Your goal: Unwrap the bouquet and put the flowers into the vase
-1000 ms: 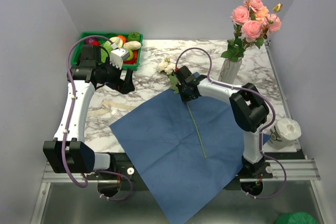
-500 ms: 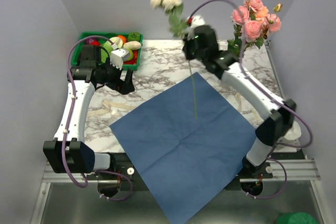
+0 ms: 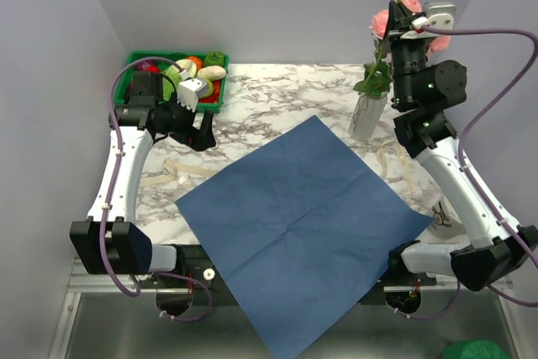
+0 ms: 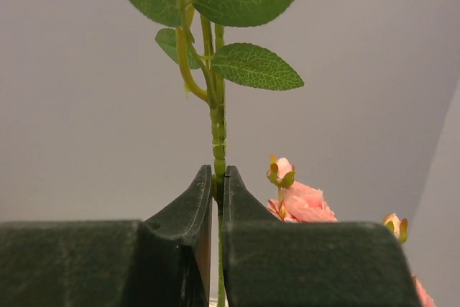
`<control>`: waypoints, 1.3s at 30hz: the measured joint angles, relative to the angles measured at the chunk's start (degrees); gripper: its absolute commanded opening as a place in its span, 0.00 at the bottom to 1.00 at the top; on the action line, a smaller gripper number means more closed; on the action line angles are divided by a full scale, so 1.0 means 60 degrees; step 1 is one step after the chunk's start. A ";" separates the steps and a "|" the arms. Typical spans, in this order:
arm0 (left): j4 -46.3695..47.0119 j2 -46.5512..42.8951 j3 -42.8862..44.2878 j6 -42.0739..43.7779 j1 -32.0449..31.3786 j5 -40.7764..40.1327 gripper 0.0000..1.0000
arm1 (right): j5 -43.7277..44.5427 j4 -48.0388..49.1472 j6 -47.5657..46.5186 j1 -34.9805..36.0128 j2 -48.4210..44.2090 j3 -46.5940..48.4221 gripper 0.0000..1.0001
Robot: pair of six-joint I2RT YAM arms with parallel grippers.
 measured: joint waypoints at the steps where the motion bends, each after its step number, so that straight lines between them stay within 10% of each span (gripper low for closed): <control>1: 0.0000 0.0066 0.0000 0.0011 0.0000 0.0000 0.99 | 0.0007 0.0295 -0.0168 -0.0080 0.0066 -0.0251 0.01; 39: 0.0066 0.1089 0.0433 0.0222 0.0000 0.0000 0.99 | 0.0164 0.3789 -0.0415 -0.0987 0.0703 -0.3927 0.03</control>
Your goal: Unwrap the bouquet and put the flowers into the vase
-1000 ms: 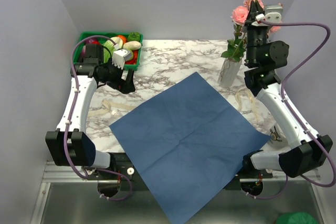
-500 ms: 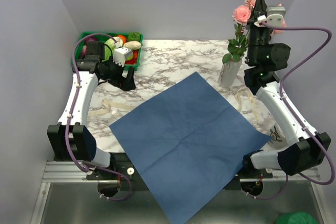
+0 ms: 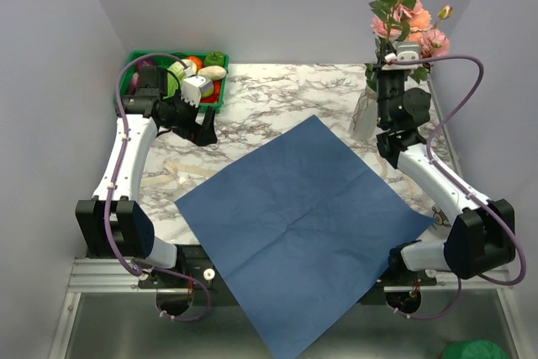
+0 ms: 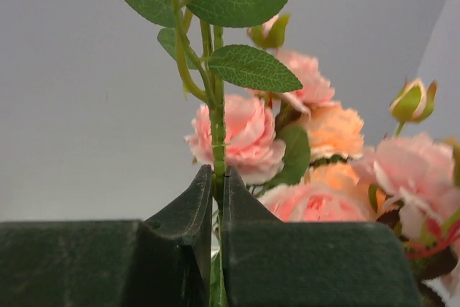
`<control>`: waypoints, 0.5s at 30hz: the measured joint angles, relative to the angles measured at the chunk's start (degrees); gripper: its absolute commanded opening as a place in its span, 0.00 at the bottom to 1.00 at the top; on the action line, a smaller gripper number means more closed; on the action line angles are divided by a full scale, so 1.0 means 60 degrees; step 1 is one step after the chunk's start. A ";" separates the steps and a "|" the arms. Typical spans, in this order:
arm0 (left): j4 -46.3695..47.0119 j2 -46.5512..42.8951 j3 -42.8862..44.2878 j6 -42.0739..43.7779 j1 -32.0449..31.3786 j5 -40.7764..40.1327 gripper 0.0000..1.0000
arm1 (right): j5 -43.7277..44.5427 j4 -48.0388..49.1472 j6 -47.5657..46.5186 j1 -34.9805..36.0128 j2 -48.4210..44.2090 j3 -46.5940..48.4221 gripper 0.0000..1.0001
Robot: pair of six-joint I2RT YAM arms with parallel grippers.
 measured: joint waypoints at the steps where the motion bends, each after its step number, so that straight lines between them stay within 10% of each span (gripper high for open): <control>1: 0.0000 0.0000 0.0000 0.0004 0.0000 0.0000 0.99 | 0.0029 0.0022 0.0135 0.0000 0.0000 -0.0182 0.08; 9: -0.0004 0.0000 0.0000 0.0007 0.0000 0.0000 0.99 | 0.0157 -0.0903 0.1636 0.0000 -0.0113 -0.0721 0.68; 15: -0.0007 0.0000 0.0000 0.0004 0.0000 0.0004 0.99 | 0.0211 -0.2277 0.2834 0.0000 -0.0648 -0.0827 0.76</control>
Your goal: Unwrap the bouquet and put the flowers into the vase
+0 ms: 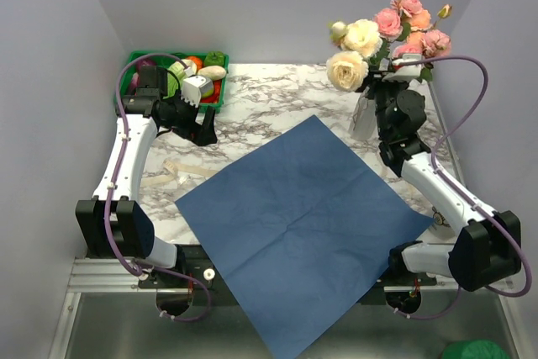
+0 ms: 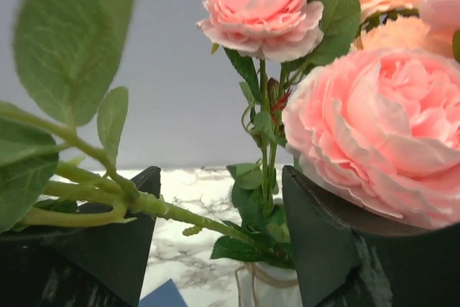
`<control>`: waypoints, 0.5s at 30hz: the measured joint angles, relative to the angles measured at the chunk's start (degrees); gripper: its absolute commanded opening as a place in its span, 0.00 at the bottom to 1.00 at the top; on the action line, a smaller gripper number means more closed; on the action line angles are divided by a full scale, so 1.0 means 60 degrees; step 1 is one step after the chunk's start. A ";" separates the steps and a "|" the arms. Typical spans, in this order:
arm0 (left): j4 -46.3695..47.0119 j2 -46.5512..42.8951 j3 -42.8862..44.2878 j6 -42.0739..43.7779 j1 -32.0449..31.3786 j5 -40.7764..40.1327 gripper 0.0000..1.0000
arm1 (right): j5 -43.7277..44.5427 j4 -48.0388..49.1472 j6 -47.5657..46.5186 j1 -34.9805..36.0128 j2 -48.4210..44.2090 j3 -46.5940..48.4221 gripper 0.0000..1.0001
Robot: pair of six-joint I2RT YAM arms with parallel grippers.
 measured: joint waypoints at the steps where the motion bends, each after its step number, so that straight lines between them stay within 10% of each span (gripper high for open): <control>1: 0.0000 0.0000 0.0000 0.0004 0.0000 0.0000 0.99 | 0.0076 -0.0437 0.0240 0.0000 -0.0058 0.0076 0.76; 11: -0.0011 -0.0026 -0.0004 0.0007 0.0000 0.0000 0.99 | 0.0554 -0.4907 0.2040 0.0000 0.0273 0.2626 0.67; 15: -0.0007 -0.0106 -0.0076 0.0015 0.0000 0.0000 0.99 | 0.0634 -0.6590 0.2787 0.0000 0.0601 0.3931 0.45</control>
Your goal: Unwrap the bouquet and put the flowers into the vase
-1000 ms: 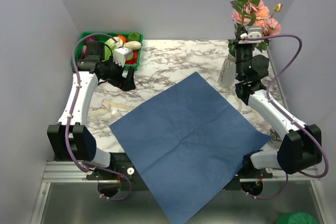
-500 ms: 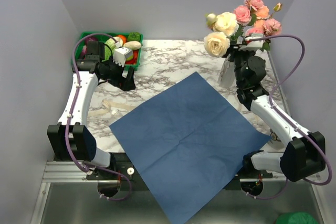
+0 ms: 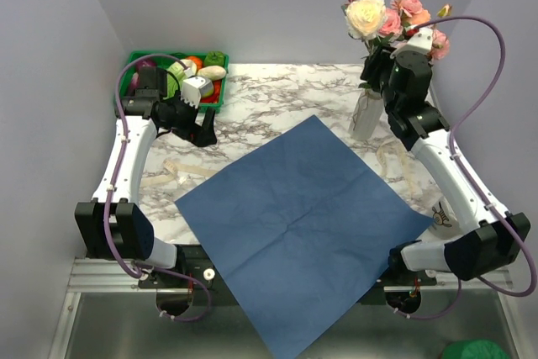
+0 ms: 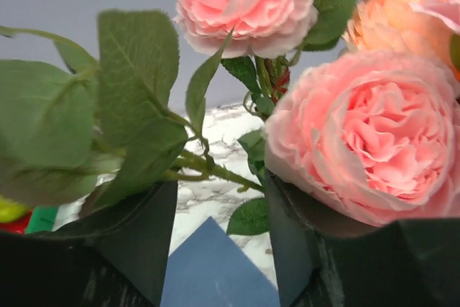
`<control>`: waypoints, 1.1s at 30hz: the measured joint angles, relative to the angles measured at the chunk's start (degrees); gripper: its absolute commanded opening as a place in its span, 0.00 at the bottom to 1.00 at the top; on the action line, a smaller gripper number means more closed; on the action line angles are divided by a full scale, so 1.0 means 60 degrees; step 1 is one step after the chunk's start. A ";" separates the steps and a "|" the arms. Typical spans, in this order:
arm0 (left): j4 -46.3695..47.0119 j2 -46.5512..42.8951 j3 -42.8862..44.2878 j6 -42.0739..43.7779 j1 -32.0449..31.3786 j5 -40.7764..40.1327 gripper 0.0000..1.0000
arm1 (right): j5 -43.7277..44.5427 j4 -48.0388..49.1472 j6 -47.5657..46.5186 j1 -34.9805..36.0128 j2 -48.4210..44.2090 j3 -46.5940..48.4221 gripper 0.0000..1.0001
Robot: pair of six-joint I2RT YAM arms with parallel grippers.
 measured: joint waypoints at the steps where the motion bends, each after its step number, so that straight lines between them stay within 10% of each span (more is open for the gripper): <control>1: 0.0000 -0.0022 -0.0022 0.0004 0.0000 0.0000 0.99 | 0.0087 -0.0255 0.0240 0.0000 -0.0062 0.0029 0.43; 11: -0.0062 -0.0066 -0.0036 0.0004 0.0000 0.0004 0.99 | 0.0867 -0.1891 0.2197 0.0011 -0.0594 -0.0739 0.53; 18: -0.0051 -0.0102 -0.0117 -0.0018 0.0000 0.0000 0.99 | 0.0386 -0.1880 0.1792 0.0186 -0.2062 -0.2408 1.00; 33: 0.0849 -0.0863 -0.0503 -0.1045 0.0000 -0.0113 0.99 | -0.2772 -0.1861 0.0714 0.0860 -0.3523 -0.3796 1.00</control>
